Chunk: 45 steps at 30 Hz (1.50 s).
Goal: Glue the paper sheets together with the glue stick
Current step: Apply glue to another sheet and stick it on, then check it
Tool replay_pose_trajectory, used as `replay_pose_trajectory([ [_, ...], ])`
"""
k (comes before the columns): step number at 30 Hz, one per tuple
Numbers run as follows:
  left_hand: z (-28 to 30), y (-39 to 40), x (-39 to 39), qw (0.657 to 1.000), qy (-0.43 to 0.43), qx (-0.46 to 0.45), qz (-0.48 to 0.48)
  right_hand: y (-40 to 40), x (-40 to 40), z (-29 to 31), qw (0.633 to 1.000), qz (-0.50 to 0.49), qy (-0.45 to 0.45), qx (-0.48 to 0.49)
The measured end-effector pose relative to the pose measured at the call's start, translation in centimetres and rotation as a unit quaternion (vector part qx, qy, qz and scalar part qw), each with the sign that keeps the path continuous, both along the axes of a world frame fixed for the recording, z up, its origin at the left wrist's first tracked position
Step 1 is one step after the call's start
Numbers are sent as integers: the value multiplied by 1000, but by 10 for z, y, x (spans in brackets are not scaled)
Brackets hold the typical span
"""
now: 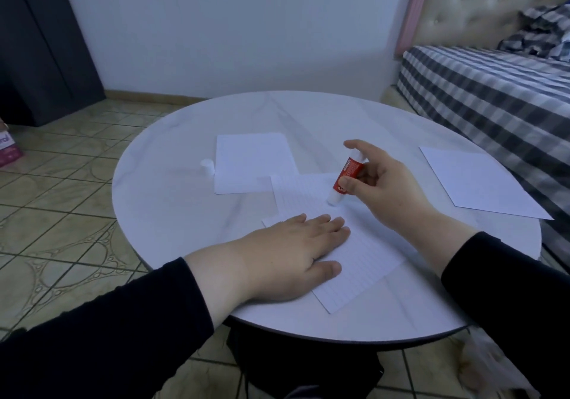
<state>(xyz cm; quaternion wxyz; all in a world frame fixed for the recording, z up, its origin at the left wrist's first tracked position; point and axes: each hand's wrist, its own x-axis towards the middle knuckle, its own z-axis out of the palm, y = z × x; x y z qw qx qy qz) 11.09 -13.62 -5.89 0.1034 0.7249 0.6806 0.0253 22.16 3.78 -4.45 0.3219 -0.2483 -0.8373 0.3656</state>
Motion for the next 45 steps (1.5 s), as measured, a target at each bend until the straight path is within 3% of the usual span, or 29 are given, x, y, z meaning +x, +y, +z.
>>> replay_pose_trajectory([
  [6,0,-3,2,1000,1,17,4,0,-6,1,999,-45,12,2],
  [11,0,-18,5,992,-18,127,18,-16,-10,3,999,26,21,-19],
  [18,1,-27,1,999,-15,48,3,-17,-15,0,1000,-3,15,-2],
  [22,-1,-31,-6,1000,6,4,-19,-35,-18,1,996,61,45,-41],
  [27,-5,-32,-6,1000,0,20,-16,-41,-26,1,999,50,-1,15],
  [34,-5,-37,-4,996,-63,69,8,-57,-30,4,996,93,-2,0],
  [40,-6,-37,-4,995,-65,78,4,-61,-33,8,998,60,-11,23],
  [45,-5,-36,-4,994,-73,80,9,-75,-39,3,995,103,-10,7],
])
